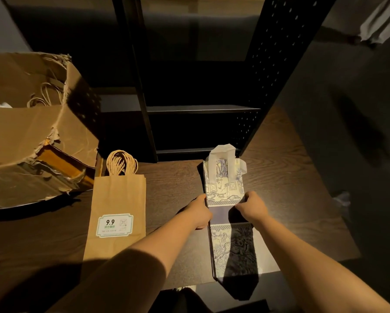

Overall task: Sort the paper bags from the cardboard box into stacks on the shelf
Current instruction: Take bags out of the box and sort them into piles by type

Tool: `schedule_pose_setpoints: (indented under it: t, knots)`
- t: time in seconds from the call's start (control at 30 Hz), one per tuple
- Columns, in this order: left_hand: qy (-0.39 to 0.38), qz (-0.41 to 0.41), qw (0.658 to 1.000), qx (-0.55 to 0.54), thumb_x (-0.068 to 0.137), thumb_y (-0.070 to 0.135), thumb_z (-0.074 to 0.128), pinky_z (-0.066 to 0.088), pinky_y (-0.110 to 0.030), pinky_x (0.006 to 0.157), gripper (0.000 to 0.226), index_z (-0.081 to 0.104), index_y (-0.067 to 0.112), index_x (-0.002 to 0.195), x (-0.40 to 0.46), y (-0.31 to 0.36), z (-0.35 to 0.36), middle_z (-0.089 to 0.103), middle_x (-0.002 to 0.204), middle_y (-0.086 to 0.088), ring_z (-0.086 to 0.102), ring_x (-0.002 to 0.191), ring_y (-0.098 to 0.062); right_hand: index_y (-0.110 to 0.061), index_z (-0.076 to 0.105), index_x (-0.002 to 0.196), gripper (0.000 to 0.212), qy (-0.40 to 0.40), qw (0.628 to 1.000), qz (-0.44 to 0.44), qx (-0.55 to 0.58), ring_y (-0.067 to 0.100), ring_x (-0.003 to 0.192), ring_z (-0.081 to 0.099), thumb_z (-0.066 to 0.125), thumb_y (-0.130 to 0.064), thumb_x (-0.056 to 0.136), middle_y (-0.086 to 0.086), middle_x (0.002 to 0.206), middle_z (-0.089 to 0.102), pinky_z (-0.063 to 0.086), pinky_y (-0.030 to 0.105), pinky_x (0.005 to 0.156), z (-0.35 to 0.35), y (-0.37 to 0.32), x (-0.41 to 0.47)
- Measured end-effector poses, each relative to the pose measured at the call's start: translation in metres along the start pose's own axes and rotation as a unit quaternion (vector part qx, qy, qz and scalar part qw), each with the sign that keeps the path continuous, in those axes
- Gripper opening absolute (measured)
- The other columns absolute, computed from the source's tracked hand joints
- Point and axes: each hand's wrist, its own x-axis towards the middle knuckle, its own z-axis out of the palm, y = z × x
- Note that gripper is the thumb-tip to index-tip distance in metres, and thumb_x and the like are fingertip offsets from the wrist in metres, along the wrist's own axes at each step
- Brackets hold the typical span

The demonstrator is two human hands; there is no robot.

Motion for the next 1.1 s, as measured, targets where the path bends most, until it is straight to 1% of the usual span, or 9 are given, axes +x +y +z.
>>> schedule_pose_setpoints:
  t: [0.1, 0.23, 0.33, 0.47, 0.57, 0.67, 0.8, 0.93, 1.1]
  knots:
    - [-0.007, 0.008, 1.0, -0.015, 0.092, -0.004, 0.05, 0.045, -0.029, 0.059, 0.079, 0.015, 0.031, 0.153, -0.001, 0.003, 0.0, 0.056, 0.086, -0.008, 0.056, 0.066, -0.024, -0.011, 0.043, 0.084, 0.018, 0.001, 1.0, -0.008, -0.008, 0.025, 0.077, 0.052, 0.062, -0.009, 0.083, 0.006, 0.079, 0.051, 0.038, 0.032, 0.056, -0.004, -0.001, 0.0]
    - [-0.007, -0.001, 0.999, -0.05, 0.093, -0.003, 0.049, 0.058, -0.035, 0.072, 0.079, 0.014, 0.033, 0.153, -0.004, 0.007, 0.0, 0.048, 0.124, -0.009, 0.065, 0.094, -0.027, -0.005, 0.052, 0.098, 0.017, 0.0, 1.0, -0.017, 0.001, 0.029, 0.086, 0.058, 0.059, -0.007, 0.082, 0.009, 0.088, 0.057, 0.042, 0.033, 0.064, -0.007, 0.001, -0.002]
    - [-0.011, -0.001, 0.999, -0.049, 0.095, -0.003, 0.047, 0.057, -0.033, 0.072, 0.078, 0.01, 0.032, 0.154, -0.008, 0.009, -0.002, 0.04, 0.141, -0.013, 0.066, 0.096, -0.028, -0.006, 0.054, 0.105, 0.022, -0.012, 1.0, -0.019, 0.006, 0.029, 0.09, 0.058, 0.059, -0.008, 0.083, 0.012, 0.098, 0.06, 0.045, 0.036, 0.069, -0.008, 0.001, -0.003]
    - [0.019, -0.006, 0.999, -0.047, 0.092, -0.001, 0.049, 0.05, -0.03, 0.057, 0.06, 0.031, 0.029, 0.141, -0.01, 0.008, -0.005, 0.052, 0.105, -0.013, 0.06, 0.081, -0.029, 0.003, 0.053, 0.117, 0.035, 0.026, 1.0, -0.005, 0.004, 0.035, 0.099, 0.058, 0.061, -0.011, 0.086, 0.02, 0.111, 0.058, 0.05, 0.045, 0.081, -0.012, -0.002, -0.008]
    - [0.081, 0.044, 0.996, 0.008, 0.089, 0.005, 0.05, 0.047, -0.036, 0.063, 0.016, 0.047, 0.017, 0.098, -0.016, 0.013, -0.011, 0.053, 0.09, -0.014, 0.053, 0.075, -0.026, -0.005, 0.052, 0.095, 0.013, 0.097, 0.994, -0.053, 0.008, 0.025, 0.078, 0.052, 0.058, -0.011, 0.085, 0.016, 0.101, 0.057, 0.04, 0.033, 0.06, -0.015, -0.011, -0.017]
    - [0.103, 0.105, 0.988, 0.05, 0.09, 0.005, 0.045, 0.045, -0.036, 0.061, 0.026, 0.043, 0.02, 0.069, -0.028, 0.024, -0.025, 0.052, 0.081, -0.014, 0.051, 0.07, -0.024, -0.01, 0.052, 0.084, 0.006, 0.09, 0.989, -0.114, 0.03, 0.012, 0.066, 0.047, 0.056, -0.011, 0.088, 0.002, 0.08, 0.056, 0.034, 0.024, 0.054, -0.018, -0.031, -0.027]
    - [0.126, 0.162, 0.977, 0.059, 0.093, 0.01, 0.047, 0.054, -0.036, 0.065, 0.017, 0.054, 0.017, 0.078, -0.051, 0.037, -0.052, 0.059, 0.081, -0.006, 0.058, 0.069, -0.023, -0.011, 0.06, 0.085, 0.006, 0.081, 0.978, -0.184, 0.062, 0.016, 0.071, 0.055, 0.055, -0.01, 0.089, -0.002, 0.076, 0.061, 0.043, 0.03, 0.065, -0.018, -0.069, -0.043]
    - [0.155, 0.207, 0.966, 0.026, 0.095, 0.016, 0.05, 0.05, -0.021, 0.053, 0.011, 0.058, 0.019, 0.087, -0.085, 0.05, -0.087, 0.059, 0.079, -0.001, 0.059, 0.067, -0.012, -0.01, 0.062, 0.083, 0.009, 0.063, 0.962, -0.248, 0.091, 0.009, 0.06, 0.05, 0.057, -0.011, 0.09, -0.006, 0.067, 0.058, 0.04, 0.026, 0.062, -0.015, -0.121, -0.058]
    - [0.211, 0.236, 0.949, 0.015, 0.094, 0.02, 0.053, 0.055, -0.021, 0.055, 0.009, 0.06, 0.024, 0.091, -0.132, 0.056, -0.154, 0.064, 0.084, 0.0, 0.066, 0.073, -0.013, -0.019, 0.063, 0.083, 0.01, 0.061, 0.939, -0.324, 0.104, 0.014, 0.071, 0.058, 0.059, -0.012, 0.087, -0.006, 0.074, 0.061, 0.05, 0.035, 0.071, -0.003, -0.201, -0.081]
